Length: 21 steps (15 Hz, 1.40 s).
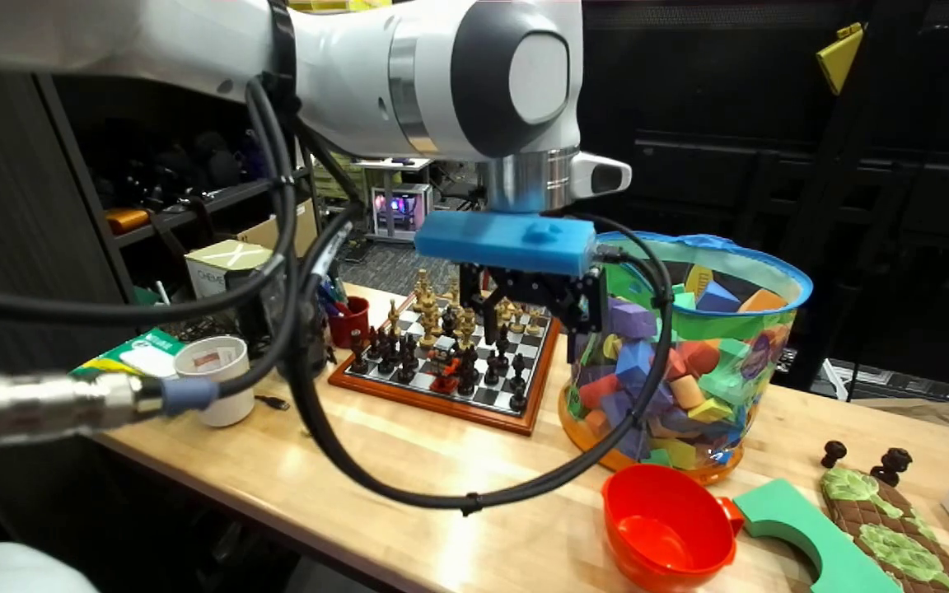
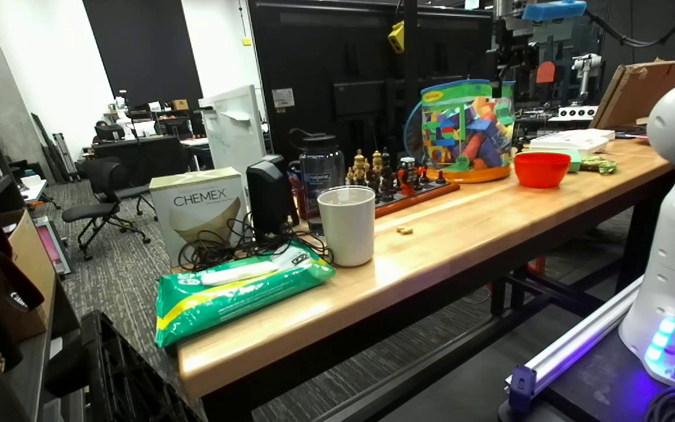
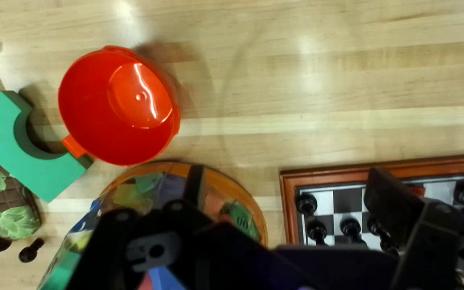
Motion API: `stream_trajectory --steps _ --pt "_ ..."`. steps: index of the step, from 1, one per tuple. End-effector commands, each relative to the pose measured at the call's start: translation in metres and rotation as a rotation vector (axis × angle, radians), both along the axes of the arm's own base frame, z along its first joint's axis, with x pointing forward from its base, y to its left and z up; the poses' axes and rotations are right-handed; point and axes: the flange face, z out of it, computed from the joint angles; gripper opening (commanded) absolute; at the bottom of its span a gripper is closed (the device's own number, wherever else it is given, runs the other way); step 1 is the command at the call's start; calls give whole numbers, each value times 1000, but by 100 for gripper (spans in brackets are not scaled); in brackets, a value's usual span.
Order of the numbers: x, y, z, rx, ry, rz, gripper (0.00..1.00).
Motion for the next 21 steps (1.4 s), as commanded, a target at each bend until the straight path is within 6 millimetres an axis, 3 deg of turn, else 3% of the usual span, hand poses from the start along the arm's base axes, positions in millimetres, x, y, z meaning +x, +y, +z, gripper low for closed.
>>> stream_trajectory --steps 1,16,21 --pt "1 0 44 20 -71 -29 100" --pt "19 7 156 85 -247 -110 100" --pt "39 8 199 107 -266 -149 100"
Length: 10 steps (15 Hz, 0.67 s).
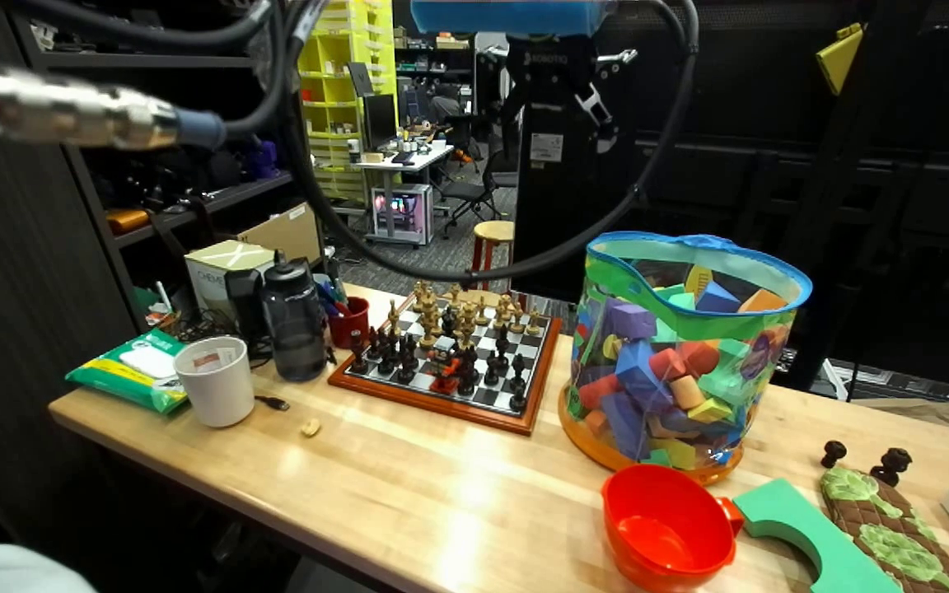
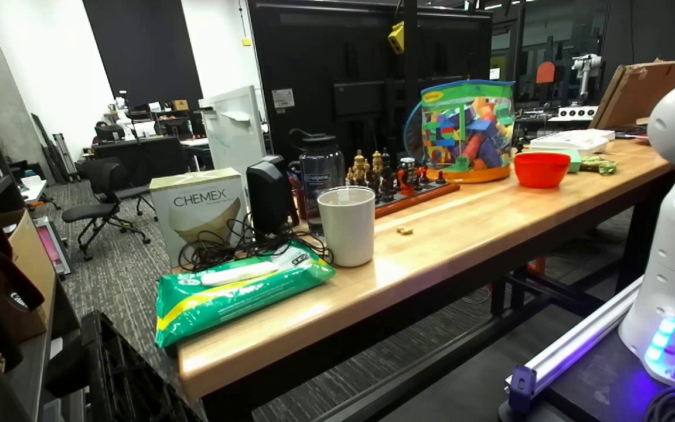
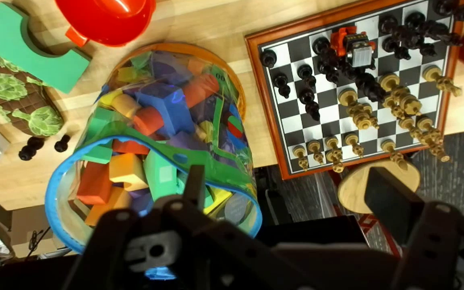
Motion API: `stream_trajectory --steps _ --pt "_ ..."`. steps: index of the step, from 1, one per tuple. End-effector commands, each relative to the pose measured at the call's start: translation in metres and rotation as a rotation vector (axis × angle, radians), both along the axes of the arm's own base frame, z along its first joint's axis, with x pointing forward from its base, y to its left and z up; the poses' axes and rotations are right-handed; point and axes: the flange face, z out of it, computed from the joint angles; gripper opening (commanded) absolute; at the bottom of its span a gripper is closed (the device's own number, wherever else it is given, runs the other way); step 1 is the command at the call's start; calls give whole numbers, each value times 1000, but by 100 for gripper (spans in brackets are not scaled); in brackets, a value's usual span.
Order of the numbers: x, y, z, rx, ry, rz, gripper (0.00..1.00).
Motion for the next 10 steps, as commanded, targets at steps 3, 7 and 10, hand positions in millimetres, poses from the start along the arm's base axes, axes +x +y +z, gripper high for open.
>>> stream_trajectory --steps 3,7,10 --pt "36 4 41 34 -2 -39 100" --pt "66 11 54 24 8 -65 100" --pt "88 8 60 21 7 -80 100"
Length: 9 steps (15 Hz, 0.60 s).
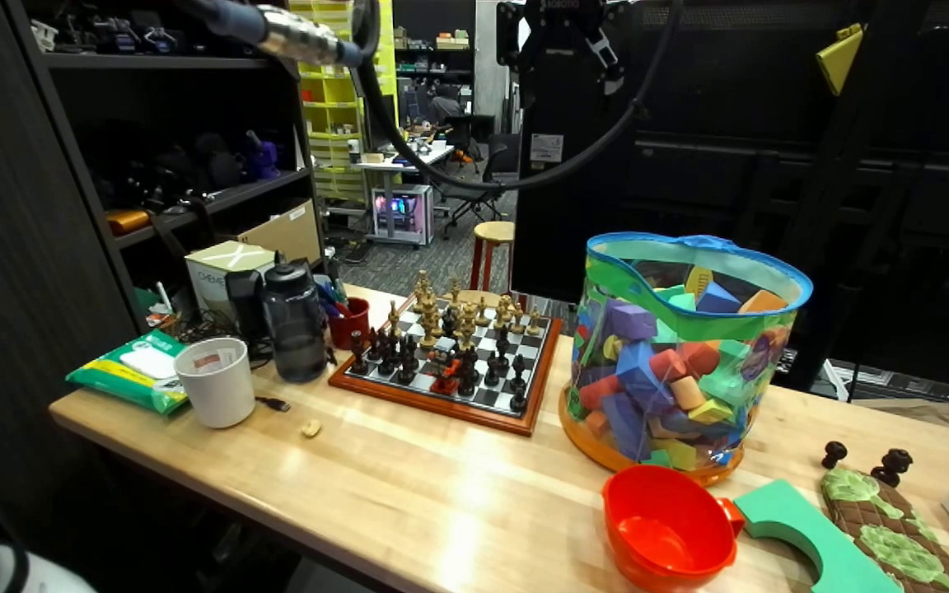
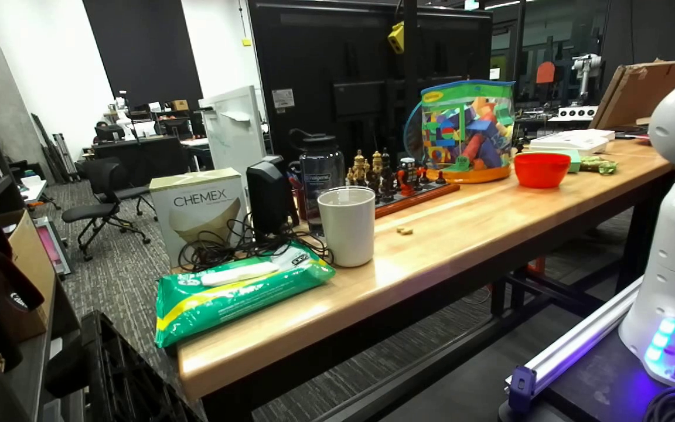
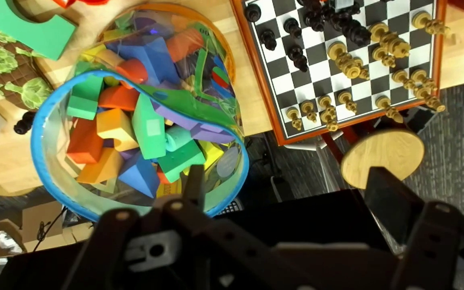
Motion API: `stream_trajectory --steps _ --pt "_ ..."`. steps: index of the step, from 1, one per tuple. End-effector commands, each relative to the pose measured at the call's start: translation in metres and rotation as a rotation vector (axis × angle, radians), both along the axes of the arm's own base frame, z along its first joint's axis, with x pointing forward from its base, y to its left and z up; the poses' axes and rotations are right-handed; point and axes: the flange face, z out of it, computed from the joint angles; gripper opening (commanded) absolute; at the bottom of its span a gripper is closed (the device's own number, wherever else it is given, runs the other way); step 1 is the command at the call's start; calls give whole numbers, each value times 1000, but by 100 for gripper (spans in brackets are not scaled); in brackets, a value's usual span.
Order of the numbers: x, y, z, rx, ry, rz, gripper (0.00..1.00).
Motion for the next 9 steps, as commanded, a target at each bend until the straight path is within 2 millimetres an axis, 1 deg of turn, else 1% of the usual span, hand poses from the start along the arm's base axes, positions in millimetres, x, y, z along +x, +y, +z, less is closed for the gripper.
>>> stream_trajectory --steps 1,4,6,9 --pt "25 -3 13 9 13 -24 100" --pt "40 -13 16 6 16 -27 100" --pt "47 -25 17 15 18 -37 100" --pt "51 -49 21 48 12 -65 100"
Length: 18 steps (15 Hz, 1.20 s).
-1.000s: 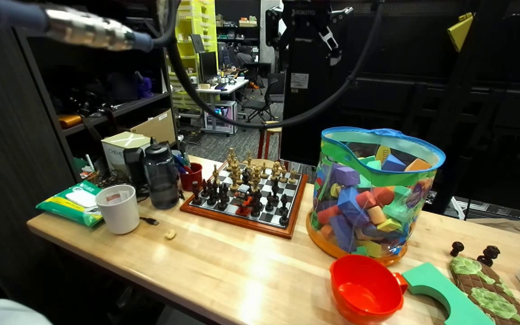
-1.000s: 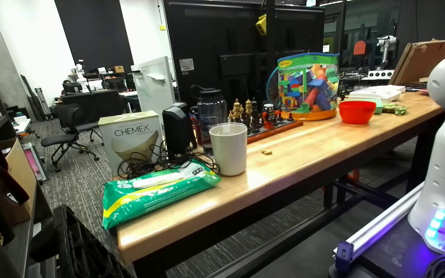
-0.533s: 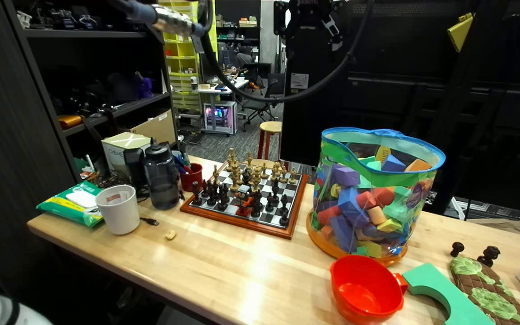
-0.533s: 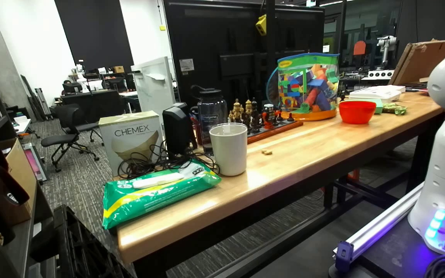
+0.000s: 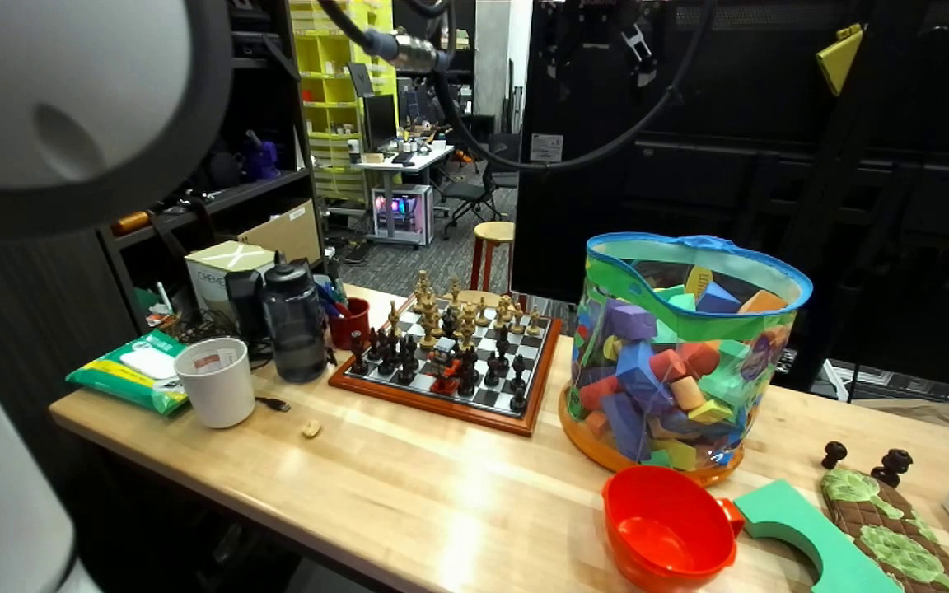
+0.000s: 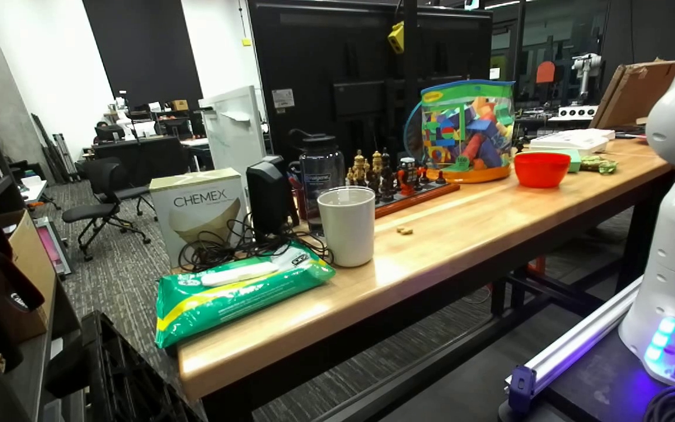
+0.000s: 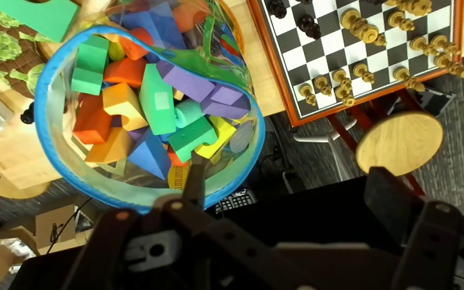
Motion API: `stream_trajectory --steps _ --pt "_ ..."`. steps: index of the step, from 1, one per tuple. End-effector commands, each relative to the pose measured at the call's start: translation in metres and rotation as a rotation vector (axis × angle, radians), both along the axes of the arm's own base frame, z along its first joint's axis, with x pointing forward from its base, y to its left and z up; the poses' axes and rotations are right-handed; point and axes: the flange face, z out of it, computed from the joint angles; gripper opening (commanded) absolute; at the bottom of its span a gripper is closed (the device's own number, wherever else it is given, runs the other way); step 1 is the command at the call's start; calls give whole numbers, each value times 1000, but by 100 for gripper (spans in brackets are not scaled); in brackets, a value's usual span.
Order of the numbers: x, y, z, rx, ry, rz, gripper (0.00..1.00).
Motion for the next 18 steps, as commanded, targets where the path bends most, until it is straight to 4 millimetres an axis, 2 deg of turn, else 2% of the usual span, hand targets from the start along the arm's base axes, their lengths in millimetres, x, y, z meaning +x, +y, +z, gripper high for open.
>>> stream_trajectory --steps 1,5,8,9,18 --pt "1 -28 12 47 -3 -28 100" --pt "-1 -61 15 88 -7 -89 100" --pt "0 -75 14 106 -7 -119 100" --pt "-1 -71 8 91 -8 -115 100" --pt "4 -75 8 90 -6 -122 100"
